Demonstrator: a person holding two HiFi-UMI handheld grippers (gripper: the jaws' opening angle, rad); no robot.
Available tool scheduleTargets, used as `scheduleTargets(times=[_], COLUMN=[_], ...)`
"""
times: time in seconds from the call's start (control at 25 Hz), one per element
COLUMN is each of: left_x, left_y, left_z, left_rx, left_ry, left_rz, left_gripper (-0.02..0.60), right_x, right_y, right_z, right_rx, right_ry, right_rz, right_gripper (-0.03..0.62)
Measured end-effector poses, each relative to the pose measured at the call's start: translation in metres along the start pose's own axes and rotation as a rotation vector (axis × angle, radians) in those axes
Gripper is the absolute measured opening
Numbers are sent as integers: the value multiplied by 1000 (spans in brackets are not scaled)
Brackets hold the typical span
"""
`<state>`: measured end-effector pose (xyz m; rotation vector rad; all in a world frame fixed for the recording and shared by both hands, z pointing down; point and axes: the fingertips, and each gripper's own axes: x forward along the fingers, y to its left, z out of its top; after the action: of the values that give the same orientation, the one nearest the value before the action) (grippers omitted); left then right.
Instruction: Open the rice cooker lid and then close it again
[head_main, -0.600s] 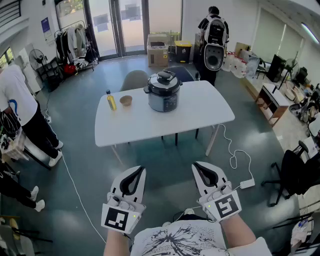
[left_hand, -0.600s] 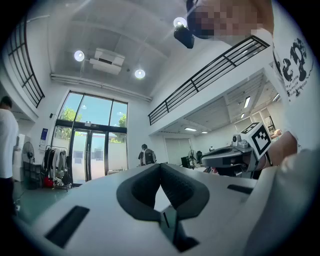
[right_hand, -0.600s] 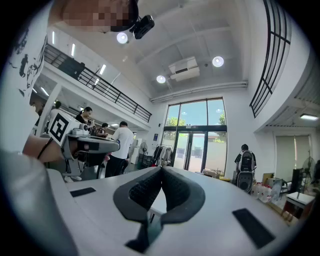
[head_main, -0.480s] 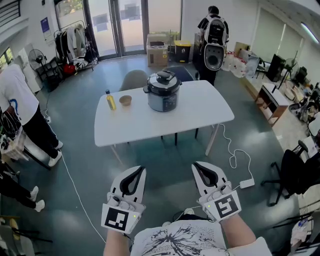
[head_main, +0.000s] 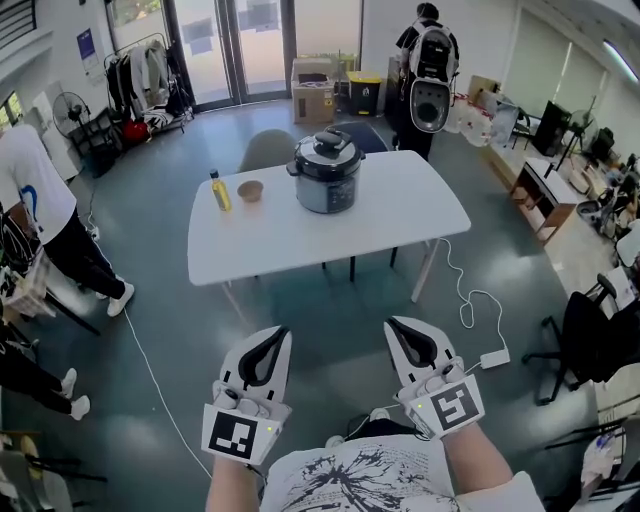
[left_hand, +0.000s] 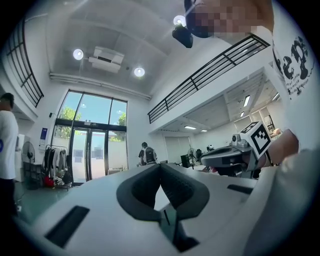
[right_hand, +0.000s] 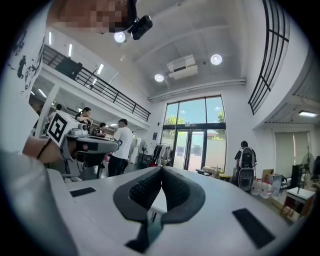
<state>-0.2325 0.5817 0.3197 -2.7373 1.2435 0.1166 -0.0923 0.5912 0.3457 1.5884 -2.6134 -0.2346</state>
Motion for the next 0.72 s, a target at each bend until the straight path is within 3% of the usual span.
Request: scheduleTargets(times=[0.08, 0.12, 0.2, 0.32, 0.52, 0.72], left_x=[0, 1, 4, 14, 53, 128], left_y=[5, 7, 12, 19, 36, 47], left_z=[-2, -2, -2, -5, -33, -49], left_rx=[-3, -4, -9, -8, -5, 14], left_ry=[3, 4, 7, 13, 38, 52], left_rz=[4, 6, 10, 12, 29, 78], left_gripper=[14, 14, 14, 14, 14, 14], right_x=[7, 12, 23, 38, 76, 125], right_y=[0, 1, 2, -12, -50, -118], right_z=[-1, 0, 2, 4, -23, -44], right_rx=[11, 15, 30, 45, 47, 51], right_ry=[-6, -7, -12, -27, -2, -8], right_rz=[-7, 1, 24, -7, -5, 50], right_gripper=[9, 91, 513, 597, 597, 597])
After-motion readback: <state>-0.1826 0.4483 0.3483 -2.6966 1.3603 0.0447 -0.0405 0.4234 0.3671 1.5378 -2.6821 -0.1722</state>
